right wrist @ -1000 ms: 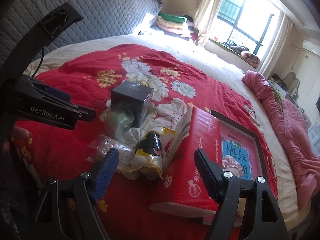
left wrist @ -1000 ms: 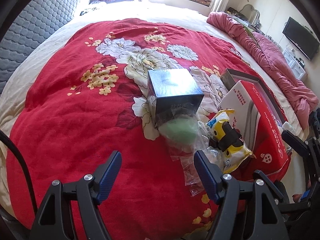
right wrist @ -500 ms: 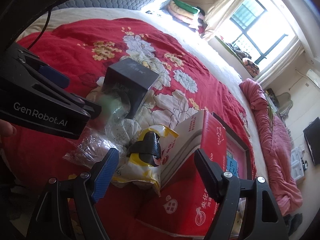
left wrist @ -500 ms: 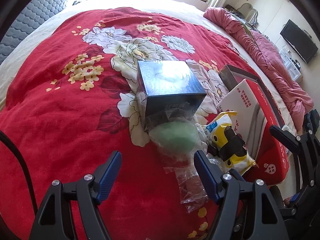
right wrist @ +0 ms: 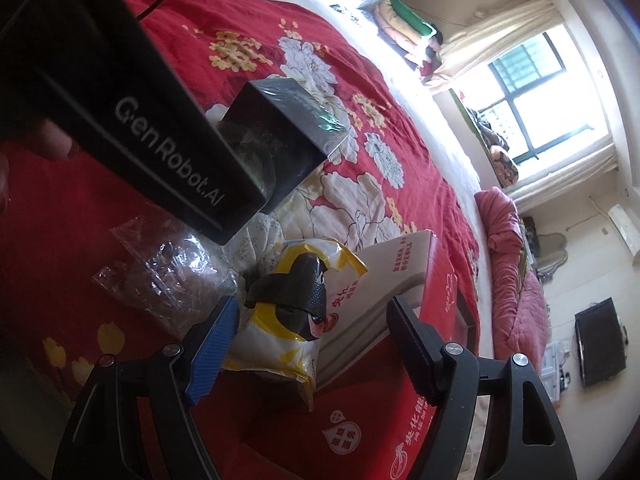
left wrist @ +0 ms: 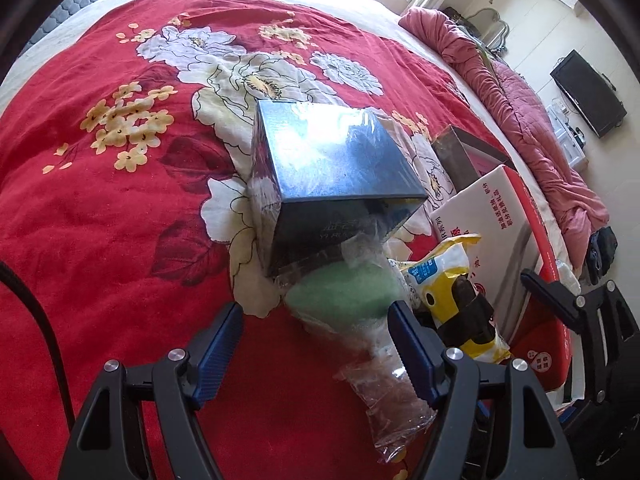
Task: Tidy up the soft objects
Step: 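Close the left tool on the green ball bag while the right tool grasps the yellow snack bag, then carry the green ball with the left tool while the right tool carries the snack bag to the tray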
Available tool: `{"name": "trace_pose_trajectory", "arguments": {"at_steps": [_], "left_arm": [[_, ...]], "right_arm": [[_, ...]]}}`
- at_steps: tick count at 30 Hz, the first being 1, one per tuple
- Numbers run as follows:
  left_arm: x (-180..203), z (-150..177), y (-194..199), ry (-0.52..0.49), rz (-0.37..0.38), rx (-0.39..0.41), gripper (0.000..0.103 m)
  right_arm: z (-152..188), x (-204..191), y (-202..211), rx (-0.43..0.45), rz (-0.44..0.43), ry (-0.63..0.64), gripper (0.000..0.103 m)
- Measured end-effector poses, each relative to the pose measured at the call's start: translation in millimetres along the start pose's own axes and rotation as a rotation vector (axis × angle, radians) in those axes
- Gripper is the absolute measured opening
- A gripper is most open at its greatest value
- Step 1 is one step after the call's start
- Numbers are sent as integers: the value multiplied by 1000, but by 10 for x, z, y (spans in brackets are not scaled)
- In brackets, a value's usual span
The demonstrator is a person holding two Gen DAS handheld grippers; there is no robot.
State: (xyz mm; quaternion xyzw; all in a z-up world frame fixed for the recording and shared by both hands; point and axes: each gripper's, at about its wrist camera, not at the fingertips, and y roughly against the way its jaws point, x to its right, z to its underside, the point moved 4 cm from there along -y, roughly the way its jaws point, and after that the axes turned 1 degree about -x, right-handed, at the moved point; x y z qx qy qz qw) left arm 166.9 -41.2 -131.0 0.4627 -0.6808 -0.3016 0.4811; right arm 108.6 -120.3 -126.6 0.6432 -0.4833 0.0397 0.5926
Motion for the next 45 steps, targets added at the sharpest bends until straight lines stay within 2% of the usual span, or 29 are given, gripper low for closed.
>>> {"name": "trace_pose_trajectory", "arguments": {"at_steps": [6,8,9,11,13,17,20,23,26,30,36,45], "left_arm": [[-25,-51,-55,17,67,-6,72],[-25,-58,-71,20,93,-7,65],[-19,-60,-84,23,104,-11,64],[-10,-57,-100,23,126,-14,55],[10,-57,-106,23,141,-12,52],[31,-53,-99,21,148,1,47],[50,-32,-51,0,117,20,45],[96,-17,75,-47,60,64,45],[76,-22,175,-32,73,93,44],[26,-15,297,-22,67,124,44],[-36,2,496,2,55,169,44],[187,91,689,-55,-11,210,44]], "right_arm": [[11,-47,-201,-70,-58,14,56],[2,-50,-240,-72,-75,8,52],[-4,-45,-250,-66,-82,-3,45],[-1,-20,-273,-54,-84,-18,44],[14,-5,-274,-37,-85,-30,43],[29,26,-255,-8,-86,-51,41],[62,75,-180,24,-107,-88,41],[79,258,-57,77,-185,-209,41],[138,444,51,126,-267,-339,41],[178,587,111,152,-302,-425,41],[164,617,305,194,-334,-494,41],[240,744,489,243,-343,-541,41]]}}
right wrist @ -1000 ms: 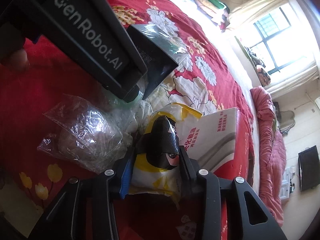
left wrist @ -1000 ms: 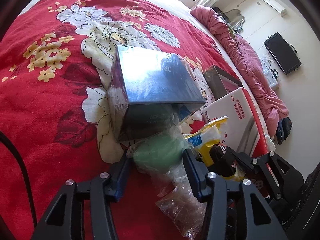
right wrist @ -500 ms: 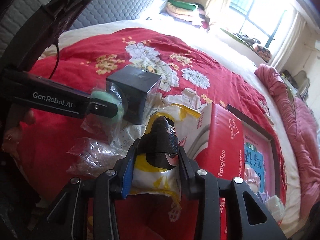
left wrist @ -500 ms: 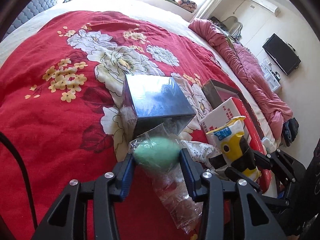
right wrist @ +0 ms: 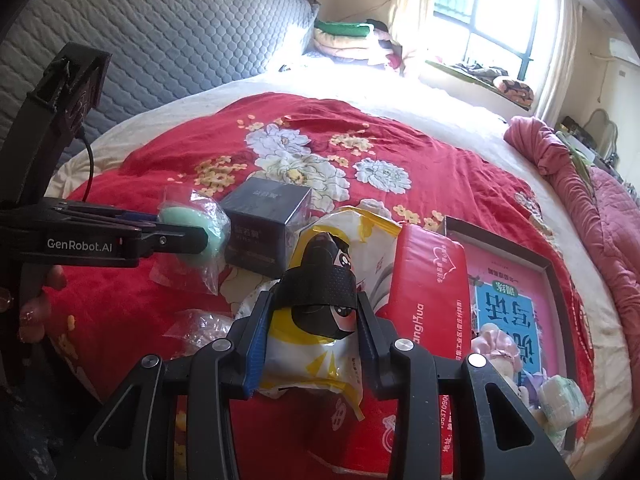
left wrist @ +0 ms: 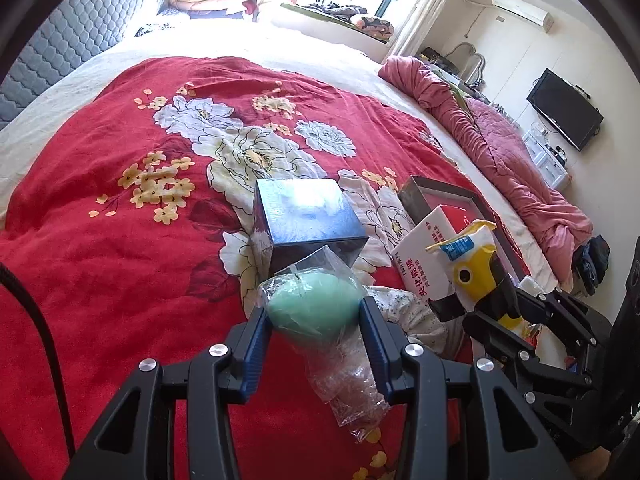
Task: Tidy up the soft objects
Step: 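Carry the green ball with the left tool while the right tool carries the snack bag to the tray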
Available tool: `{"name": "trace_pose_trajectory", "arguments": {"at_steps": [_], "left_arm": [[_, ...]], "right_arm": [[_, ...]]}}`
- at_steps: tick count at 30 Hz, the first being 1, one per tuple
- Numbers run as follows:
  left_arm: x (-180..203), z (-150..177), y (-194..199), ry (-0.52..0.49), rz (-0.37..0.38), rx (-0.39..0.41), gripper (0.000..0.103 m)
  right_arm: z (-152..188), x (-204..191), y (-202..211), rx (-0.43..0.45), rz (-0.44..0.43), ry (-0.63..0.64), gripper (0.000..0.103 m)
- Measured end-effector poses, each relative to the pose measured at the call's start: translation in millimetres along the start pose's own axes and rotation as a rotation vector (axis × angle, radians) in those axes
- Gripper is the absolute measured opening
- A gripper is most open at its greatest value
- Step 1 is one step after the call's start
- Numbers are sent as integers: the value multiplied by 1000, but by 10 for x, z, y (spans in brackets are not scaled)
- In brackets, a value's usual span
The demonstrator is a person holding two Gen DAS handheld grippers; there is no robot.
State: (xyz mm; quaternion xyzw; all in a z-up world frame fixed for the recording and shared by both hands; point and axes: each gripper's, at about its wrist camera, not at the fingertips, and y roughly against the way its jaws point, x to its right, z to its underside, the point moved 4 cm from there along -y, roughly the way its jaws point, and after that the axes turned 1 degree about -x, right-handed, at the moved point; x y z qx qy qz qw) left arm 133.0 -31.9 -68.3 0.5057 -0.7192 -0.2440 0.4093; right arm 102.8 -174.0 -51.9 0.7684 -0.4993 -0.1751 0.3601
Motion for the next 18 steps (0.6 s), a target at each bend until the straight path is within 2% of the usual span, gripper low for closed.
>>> {"name": "trace_pose_trajectory", "arguments": {"at_steps": [6,18], "left_arm": [[237,46,155,-42,-38,17,44],[821,39,349,-125,-42,40,44]], "right_arm": [[3,98,179,48,3,-34,41],[12,476,561,137,26,-141,41]]}}
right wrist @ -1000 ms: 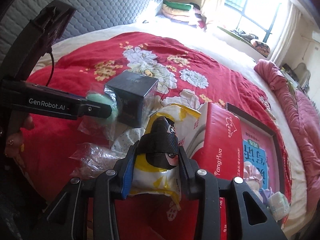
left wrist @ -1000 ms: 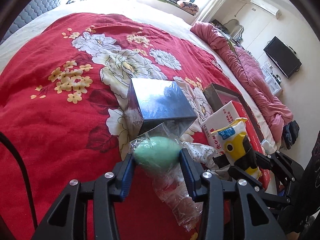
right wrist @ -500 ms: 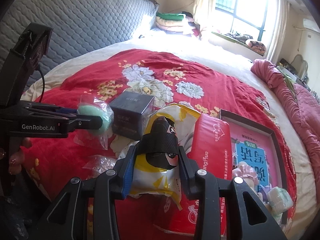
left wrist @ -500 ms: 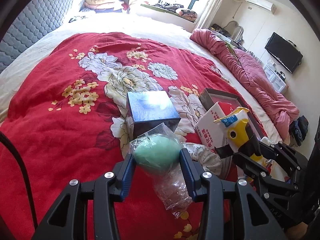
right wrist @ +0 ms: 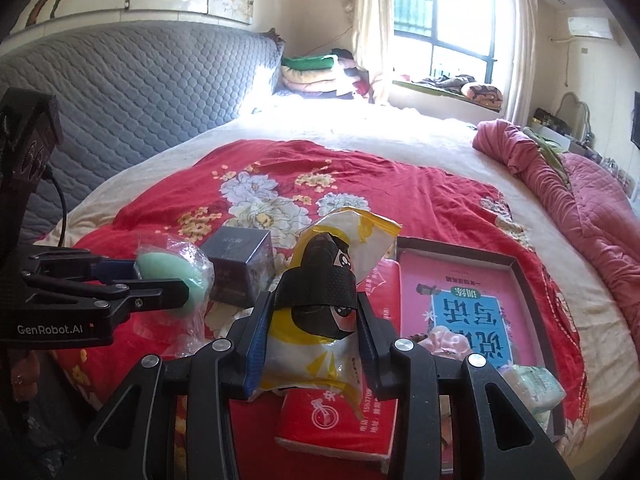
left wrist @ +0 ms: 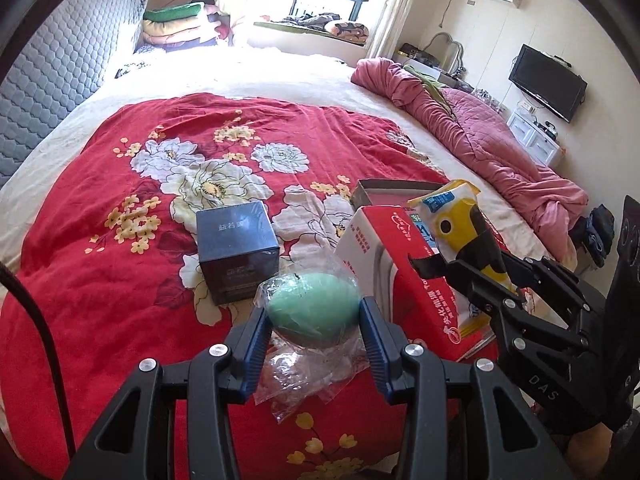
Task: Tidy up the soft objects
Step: 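Carry the green ball with the left tool while the right tool carries the snack bag to the tray, then lower and open the left tool over the tray while the right tool releases the snack bag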
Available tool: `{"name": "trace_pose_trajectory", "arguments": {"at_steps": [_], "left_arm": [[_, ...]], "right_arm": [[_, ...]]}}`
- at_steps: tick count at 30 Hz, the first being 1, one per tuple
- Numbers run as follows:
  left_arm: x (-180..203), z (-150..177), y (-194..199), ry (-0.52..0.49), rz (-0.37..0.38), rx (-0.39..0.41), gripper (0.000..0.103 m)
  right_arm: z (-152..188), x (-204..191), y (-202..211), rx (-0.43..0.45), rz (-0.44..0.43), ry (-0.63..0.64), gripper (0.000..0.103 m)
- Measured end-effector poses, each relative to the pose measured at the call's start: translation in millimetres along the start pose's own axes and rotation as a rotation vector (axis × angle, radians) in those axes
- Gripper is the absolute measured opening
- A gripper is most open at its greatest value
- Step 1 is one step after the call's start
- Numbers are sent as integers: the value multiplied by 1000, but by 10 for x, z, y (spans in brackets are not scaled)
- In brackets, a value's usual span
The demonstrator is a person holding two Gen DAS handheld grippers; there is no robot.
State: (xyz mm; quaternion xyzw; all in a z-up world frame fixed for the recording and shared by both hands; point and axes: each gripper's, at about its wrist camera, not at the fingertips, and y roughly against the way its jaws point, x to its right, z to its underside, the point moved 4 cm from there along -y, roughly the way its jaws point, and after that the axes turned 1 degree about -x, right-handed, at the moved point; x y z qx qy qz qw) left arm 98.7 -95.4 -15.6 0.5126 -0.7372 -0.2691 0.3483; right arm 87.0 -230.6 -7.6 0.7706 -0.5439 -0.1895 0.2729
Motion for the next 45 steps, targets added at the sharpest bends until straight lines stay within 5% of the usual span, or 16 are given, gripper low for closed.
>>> {"name": "trace_pose_trajectory", "arguments": {"at_steps": [21,45], "left_arm": [[1104,-210,-255,-199,29,-39,44],[1903,-437,-1634,-245,114,-287,45]], "right_arm": [[177,1237,589,95,166,-234,40],[795,1578,31,-111,106,-315,41]]}}
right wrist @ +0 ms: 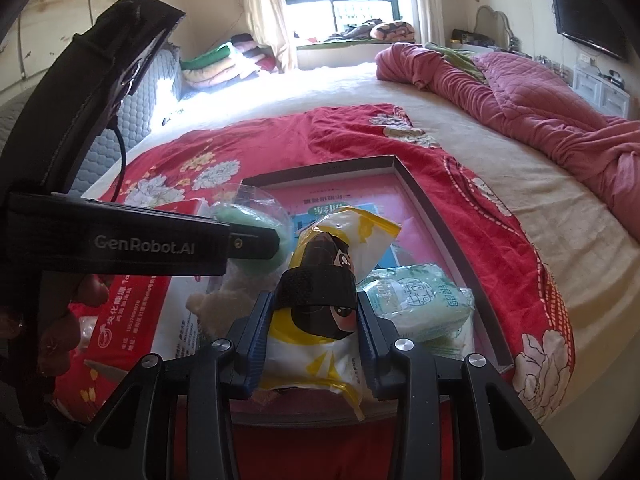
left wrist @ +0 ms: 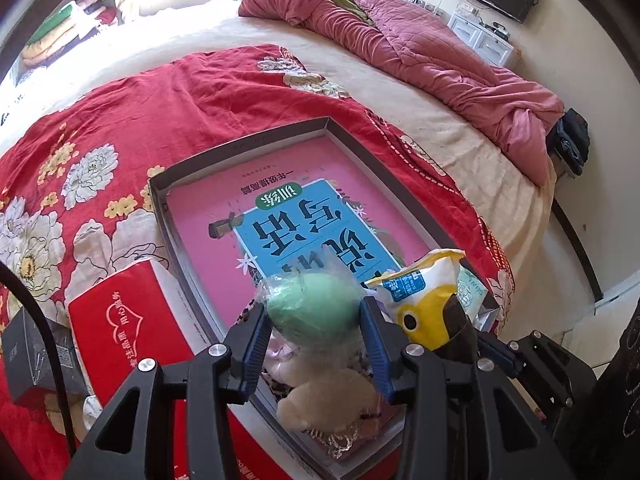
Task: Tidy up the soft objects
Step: 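Lower and open the left tool over the tray while the right tool releases the snack bag, then withdraw both open tools from the tray back toward the item pile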
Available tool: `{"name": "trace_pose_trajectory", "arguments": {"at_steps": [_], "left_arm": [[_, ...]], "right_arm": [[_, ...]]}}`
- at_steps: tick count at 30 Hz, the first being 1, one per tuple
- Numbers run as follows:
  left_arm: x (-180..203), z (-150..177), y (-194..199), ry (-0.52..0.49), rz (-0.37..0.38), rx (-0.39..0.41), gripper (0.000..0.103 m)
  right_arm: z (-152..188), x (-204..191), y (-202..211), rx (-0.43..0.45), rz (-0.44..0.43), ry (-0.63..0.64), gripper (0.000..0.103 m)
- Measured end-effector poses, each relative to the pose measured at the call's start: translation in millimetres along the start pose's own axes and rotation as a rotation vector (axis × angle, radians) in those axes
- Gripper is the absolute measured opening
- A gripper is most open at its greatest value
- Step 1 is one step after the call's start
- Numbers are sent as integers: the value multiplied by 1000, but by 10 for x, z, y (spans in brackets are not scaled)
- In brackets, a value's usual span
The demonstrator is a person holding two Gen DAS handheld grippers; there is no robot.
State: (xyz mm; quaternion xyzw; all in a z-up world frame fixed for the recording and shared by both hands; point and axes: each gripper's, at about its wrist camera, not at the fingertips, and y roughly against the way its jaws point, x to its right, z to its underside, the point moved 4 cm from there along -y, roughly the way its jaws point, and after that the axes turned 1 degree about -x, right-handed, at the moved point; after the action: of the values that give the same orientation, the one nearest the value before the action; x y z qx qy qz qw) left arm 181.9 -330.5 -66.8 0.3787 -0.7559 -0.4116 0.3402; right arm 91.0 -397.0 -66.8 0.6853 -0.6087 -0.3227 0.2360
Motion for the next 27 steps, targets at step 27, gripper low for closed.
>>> {"name": "trace_pose_trajectory", "arguments": {"at_steps": [27], "left_arm": [[-233,128,395,56,-2,75,64]], "right_arm": [[-84,-50,122,74,121,65,74]]}}
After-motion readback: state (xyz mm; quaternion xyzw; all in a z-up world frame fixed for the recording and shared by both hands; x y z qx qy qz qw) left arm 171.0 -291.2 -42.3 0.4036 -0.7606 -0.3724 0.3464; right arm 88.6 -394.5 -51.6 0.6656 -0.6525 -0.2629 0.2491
